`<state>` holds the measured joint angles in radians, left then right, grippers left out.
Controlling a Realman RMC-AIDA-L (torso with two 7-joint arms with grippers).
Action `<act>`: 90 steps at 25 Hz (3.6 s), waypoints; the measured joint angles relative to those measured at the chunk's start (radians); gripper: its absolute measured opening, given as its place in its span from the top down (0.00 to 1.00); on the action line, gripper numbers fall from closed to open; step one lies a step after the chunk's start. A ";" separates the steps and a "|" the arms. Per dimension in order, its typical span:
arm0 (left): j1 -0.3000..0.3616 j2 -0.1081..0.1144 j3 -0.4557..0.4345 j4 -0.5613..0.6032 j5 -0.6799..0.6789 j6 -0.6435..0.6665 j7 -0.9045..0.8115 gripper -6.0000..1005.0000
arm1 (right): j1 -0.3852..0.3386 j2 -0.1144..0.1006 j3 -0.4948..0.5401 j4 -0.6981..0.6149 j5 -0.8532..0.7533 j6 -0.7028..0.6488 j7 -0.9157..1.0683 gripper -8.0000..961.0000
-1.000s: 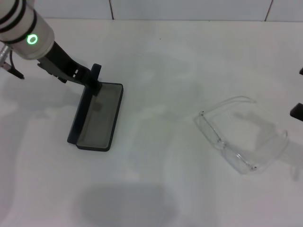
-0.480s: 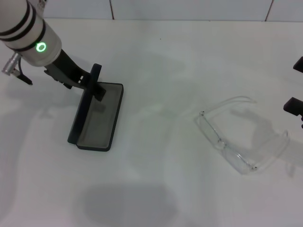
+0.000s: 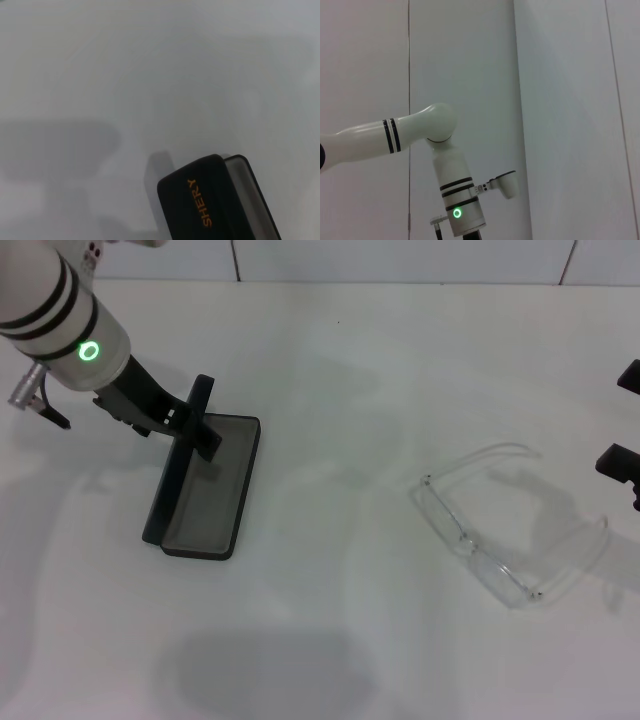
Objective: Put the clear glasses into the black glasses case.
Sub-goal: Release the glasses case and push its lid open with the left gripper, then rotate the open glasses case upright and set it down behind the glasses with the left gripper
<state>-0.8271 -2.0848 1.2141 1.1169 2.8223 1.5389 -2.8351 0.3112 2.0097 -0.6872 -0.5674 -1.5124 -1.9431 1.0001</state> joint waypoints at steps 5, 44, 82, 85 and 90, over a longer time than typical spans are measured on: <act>0.000 0.000 0.000 0.000 -0.002 -0.002 0.006 0.22 | 0.000 0.000 0.000 0.000 0.000 0.002 0.000 0.08; 0.149 -0.005 0.314 0.359 -0.214 -0.038 0.572 0.79 | 0.008 0.000 0.011 0.026 0.010 0.026 -0.002 0.09; 0.108 -0.009 0.432 0.224 -0.264 -0.209 0.681 0.78 | 0.011 0.001 0.011 0.085 0.012 -0.017 -0.015 0.09; 0.126 -0.009 0.431 0.236 -0.262 -0.249 0.678 0.67 | 0.011 0.000 0.012 0.084 0.012 -0.015 -0.015 0.09; 0.161 -0.009 0.429 0.298 -0.298 -0.262 0.685 0.53 | 0.012 -0.001 0.012 0.085 0.018 -0.014 -0.015 0.09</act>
<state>-0.6657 -2.0935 1.6430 1.4146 2.5243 1.2765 -2.1497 0.3228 2.0091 -0.6748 -0.4825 -1.4940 -1.9566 0.9848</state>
